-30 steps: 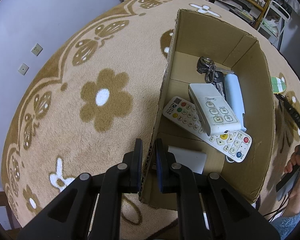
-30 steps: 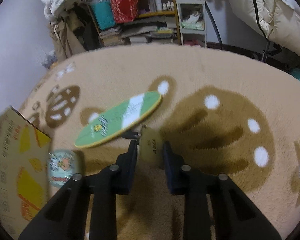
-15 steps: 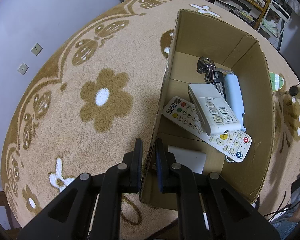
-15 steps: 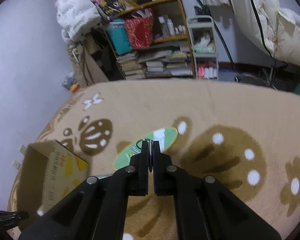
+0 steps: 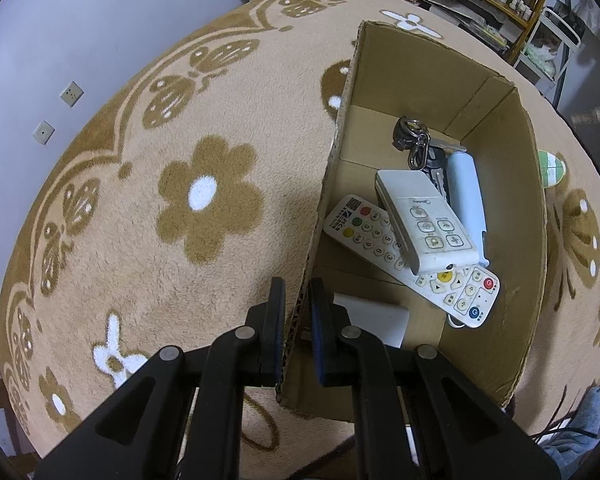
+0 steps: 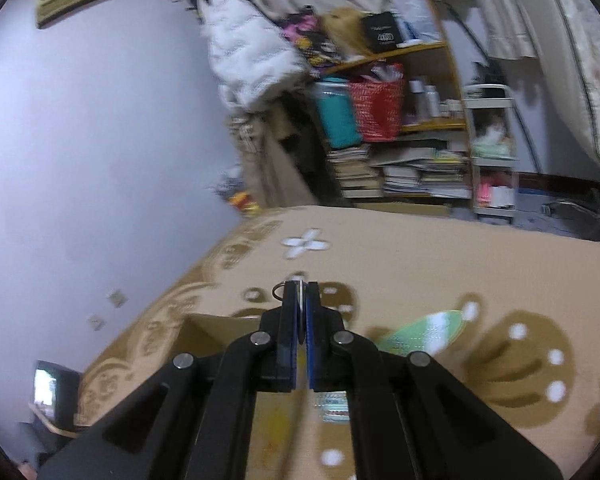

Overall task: Organize rigid objects
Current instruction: 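Lift the key fob with the right gripper over the box, then open the right gripper to drop the key fob into the box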

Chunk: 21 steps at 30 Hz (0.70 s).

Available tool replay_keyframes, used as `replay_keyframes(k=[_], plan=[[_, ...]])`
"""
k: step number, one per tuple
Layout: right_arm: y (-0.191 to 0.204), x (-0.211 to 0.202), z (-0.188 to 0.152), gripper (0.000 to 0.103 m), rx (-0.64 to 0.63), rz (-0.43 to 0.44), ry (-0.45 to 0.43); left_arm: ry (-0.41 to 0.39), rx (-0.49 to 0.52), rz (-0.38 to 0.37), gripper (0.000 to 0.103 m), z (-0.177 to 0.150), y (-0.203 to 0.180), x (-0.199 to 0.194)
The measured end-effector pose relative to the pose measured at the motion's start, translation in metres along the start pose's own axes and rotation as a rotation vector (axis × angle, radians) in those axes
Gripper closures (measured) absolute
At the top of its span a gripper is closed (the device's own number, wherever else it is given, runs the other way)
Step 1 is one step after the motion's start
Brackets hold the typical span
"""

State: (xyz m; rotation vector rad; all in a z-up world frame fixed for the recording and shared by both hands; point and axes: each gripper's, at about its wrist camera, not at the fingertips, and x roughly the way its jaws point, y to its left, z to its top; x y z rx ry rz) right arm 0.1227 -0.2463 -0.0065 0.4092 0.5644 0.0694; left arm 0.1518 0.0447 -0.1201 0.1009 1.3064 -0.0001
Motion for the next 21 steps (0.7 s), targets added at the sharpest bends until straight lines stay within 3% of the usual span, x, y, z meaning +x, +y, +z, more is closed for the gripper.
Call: replay_keyframes(k=[10,21], plan=[[0.069,0.04,-0.036,0.098,-0.185,0.087,0.13,-0.003,0.01,0.004,0.093,0.0,-0.002,0.0],[0.085,0.075,-0.072,0.098,-0.259,0.069,0.282,-0.006,0.015,0.013,0.093,0.0,-0.005,0.0]])
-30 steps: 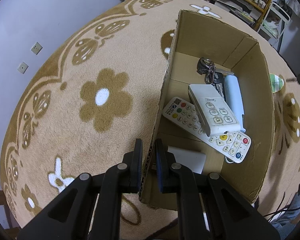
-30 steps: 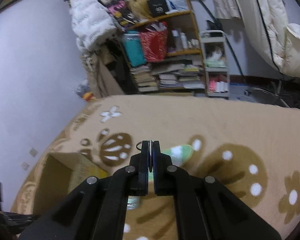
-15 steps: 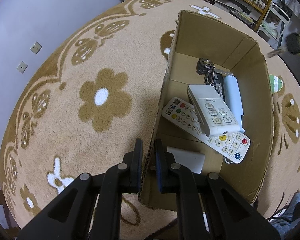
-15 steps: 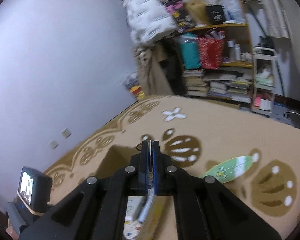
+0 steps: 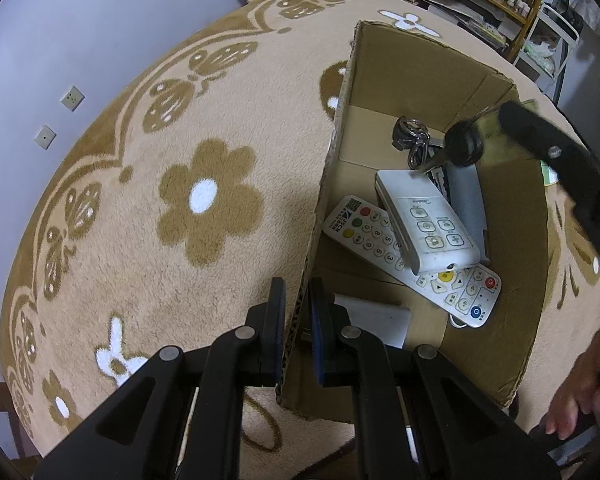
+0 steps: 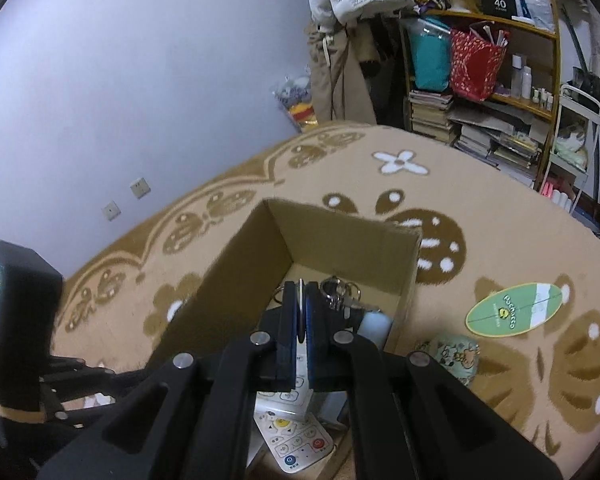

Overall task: Organize rigid objects
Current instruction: 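Open the right gripper to drop the key fob into the box, then move the right gripper to the mint-green tin and grasp it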

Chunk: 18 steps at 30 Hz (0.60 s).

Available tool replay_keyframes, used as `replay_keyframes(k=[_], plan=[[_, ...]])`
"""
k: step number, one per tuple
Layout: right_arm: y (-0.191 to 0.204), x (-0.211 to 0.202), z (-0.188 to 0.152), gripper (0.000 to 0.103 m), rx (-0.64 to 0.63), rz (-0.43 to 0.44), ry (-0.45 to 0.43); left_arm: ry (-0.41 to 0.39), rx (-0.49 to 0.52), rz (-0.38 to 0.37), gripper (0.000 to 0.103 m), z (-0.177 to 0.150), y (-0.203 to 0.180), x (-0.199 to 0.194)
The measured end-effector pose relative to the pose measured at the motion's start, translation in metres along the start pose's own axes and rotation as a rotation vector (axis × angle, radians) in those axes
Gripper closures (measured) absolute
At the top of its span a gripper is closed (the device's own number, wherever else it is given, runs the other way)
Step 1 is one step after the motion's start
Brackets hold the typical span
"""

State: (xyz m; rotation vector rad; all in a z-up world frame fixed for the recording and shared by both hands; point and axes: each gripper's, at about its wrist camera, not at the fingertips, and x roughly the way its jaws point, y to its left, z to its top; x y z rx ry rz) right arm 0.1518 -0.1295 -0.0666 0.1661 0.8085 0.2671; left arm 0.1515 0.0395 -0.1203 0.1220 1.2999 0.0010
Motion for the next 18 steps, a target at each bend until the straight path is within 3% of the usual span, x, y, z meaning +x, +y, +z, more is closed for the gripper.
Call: replay_keyframes(k=[6,10,12,14,17,18], plan=[[0.009,-0.001,0.002,0.093,-0.076,-0.064,-0.002,0.0,0.001,-0.005,0.092,0.0,0.003,0.0],[0.006,-0.004,0.006,0.064,-0.075,-0.105,-0.013,-0.001,0.007,0.0,0.092,0.0,0.002,0.001],[-0.001,-0.007,0.007,0.042,-0.063,-0.145,-0.032,-0.001,0.004,-0.004,0.092,0.0,0.003,0.001],[-0.008,-0.011,0.01,0.033,-0.042,-0.17,-0.05,-0.001,0.004,-0.005,0.091,0.0,0.003,0.001],[-0.028,-0.017,0.013,0.027,0.011,-0.197,-0.074,-0.001,0.006,-0.003,0.091,0.0,0.003,0.001],[-0.033,-0.019,0.013,0.017,0.027,-0.207,-0.079,-0.001,0.007,-0.002,0.091,0.0,0.003,0.001]])
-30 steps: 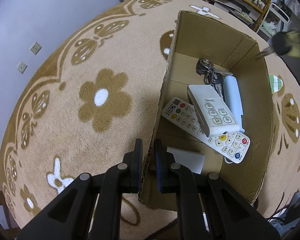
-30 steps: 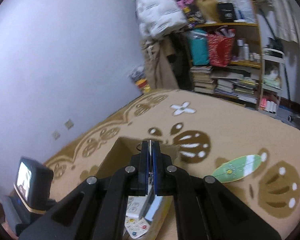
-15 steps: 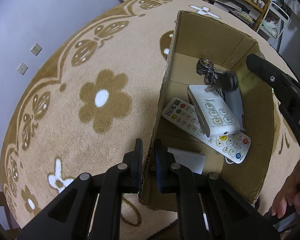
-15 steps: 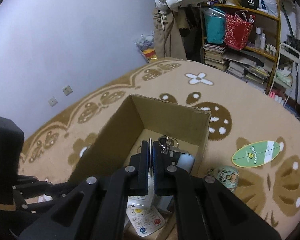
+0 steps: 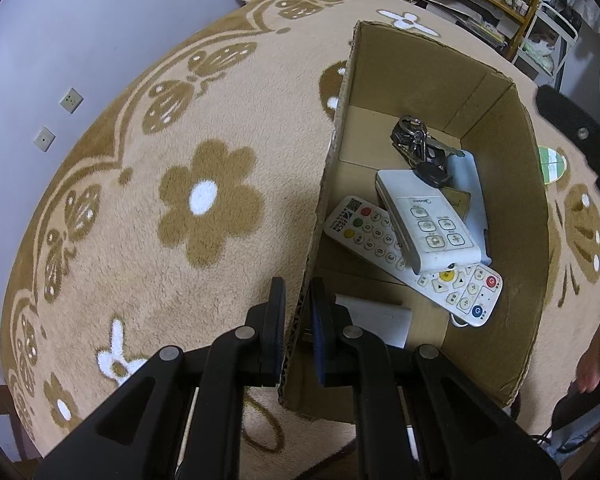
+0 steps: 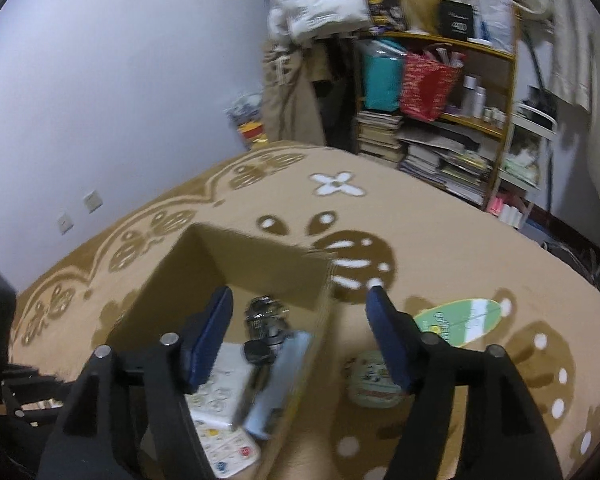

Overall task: Organize rigid objects
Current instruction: 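Move the right gripper to the mint-green tin and grasp it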

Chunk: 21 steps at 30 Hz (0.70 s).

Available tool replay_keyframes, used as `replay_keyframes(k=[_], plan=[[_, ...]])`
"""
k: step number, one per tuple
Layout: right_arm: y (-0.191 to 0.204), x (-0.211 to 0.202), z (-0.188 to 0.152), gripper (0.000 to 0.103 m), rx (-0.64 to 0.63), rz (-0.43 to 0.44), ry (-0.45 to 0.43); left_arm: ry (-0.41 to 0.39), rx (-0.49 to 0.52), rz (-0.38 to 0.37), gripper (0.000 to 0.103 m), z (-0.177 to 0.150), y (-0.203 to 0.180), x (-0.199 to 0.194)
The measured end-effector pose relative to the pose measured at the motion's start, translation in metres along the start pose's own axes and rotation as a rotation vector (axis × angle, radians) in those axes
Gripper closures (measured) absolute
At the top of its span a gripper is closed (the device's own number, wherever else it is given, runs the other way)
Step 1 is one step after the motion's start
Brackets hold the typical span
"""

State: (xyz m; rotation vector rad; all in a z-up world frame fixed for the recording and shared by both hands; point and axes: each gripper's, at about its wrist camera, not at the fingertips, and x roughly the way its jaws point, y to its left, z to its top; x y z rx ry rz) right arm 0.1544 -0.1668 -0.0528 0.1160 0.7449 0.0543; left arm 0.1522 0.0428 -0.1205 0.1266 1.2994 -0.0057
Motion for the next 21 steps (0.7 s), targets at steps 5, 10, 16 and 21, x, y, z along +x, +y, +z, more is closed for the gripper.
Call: replay_keyframes(k=[5,10,16,21], plan=[[-0.036,-0.002,0.0,0.0,0.097,-0.059,-0.03,0.0,-0.001,0.002,0.09,0.0,0.0,0.0],[-0.071,0.01,-0.01,0.0,0.198,-0.102,0.018,0.001,0.005,0.008,0.09,0.0,-0.001,0.0],[-0.091,0.034,-0.029,0.0,0.254,-0.102,0.095,0.001,0.007,0.014,0.09,0.001,-0.001,0.0],[-0.087,0.052,-0.042,0.0,0.244,-0.09,0.151,0.003,0.006,0.011,0.09,0.001,-0.002,0.0]])
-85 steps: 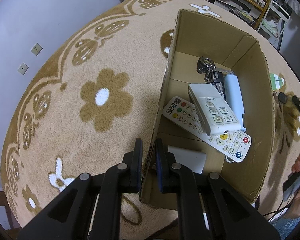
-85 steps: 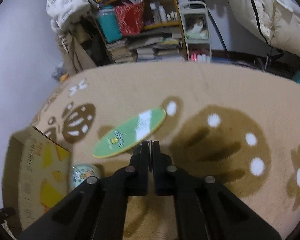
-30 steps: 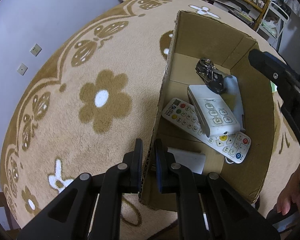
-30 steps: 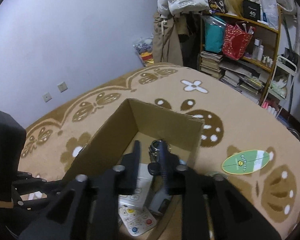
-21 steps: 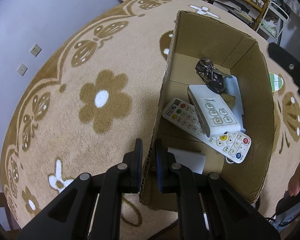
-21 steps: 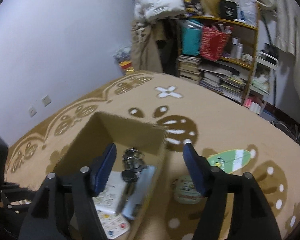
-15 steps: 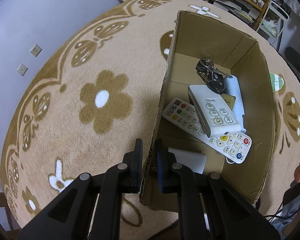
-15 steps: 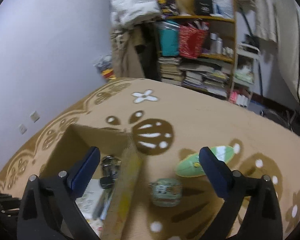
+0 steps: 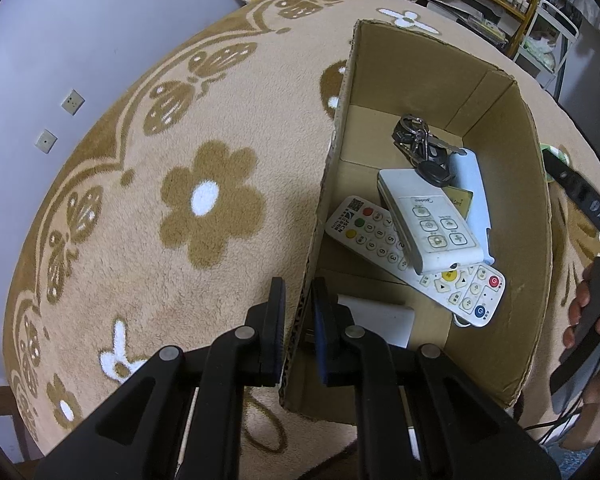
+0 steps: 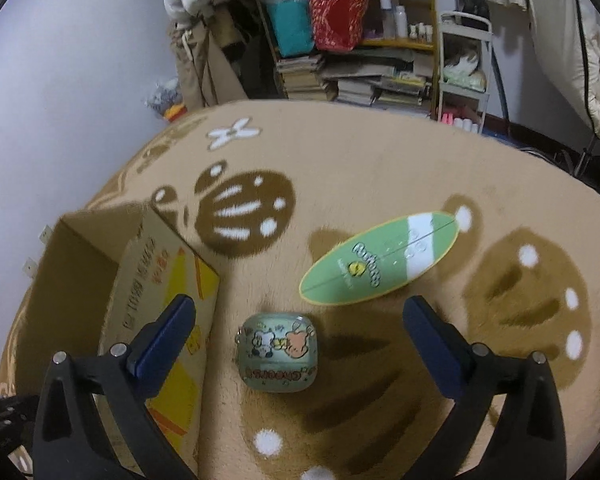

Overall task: Organize rigid objects
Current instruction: 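Move the right gripper to the mint-green tin and grasp it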

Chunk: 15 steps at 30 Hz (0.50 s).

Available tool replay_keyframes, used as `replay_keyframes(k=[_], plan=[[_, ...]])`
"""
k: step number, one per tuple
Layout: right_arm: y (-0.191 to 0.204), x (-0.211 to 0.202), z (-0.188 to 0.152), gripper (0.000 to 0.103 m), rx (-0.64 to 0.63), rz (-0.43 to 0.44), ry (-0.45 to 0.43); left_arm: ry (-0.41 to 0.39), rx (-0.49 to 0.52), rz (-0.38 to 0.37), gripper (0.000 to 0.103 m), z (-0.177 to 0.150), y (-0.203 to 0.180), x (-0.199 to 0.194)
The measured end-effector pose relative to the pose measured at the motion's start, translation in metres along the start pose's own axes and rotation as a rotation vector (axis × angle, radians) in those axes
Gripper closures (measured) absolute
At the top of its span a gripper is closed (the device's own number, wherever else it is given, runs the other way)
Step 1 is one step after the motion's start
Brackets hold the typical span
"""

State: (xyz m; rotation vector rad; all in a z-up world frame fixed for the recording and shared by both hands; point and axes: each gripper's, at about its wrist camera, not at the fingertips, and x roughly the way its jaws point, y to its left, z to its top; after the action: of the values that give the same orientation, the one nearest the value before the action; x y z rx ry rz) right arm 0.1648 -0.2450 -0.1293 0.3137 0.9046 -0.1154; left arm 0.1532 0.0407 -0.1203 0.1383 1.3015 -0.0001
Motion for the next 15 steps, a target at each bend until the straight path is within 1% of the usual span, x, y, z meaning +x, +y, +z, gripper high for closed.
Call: replay_keyframes(k=[2,4,6,9,15], plan=[[0.003,0.005,-0.005,0.0,-0.016,-0.004,0.007,0.0,0.001,0.002,0.09,0.0,0.0,0.0],[0.001,0.006,-0.01,0.0,-0.006,0.016,-0.017,0.0,0.001,0.004,0.09,0.0,0.0,0.0],[-0.001,0.007,-0.011,0.0,-0.004,0.015,-0.022,0.0,-0.005,-0.003,0.09,0.0,0.001,-0.001],[-0.005,0.01,-0.012,0.0,-0.01,-0.011,-0.008,0.001,-0.007,-0.004,0.09,0.0,0.002,-0.001],[-0.008,0.025,-0.019,0.0,0.0,-0.016,0.033,0.0,-0.003,-0.003,0.09,0.0,0.001,0.0]])
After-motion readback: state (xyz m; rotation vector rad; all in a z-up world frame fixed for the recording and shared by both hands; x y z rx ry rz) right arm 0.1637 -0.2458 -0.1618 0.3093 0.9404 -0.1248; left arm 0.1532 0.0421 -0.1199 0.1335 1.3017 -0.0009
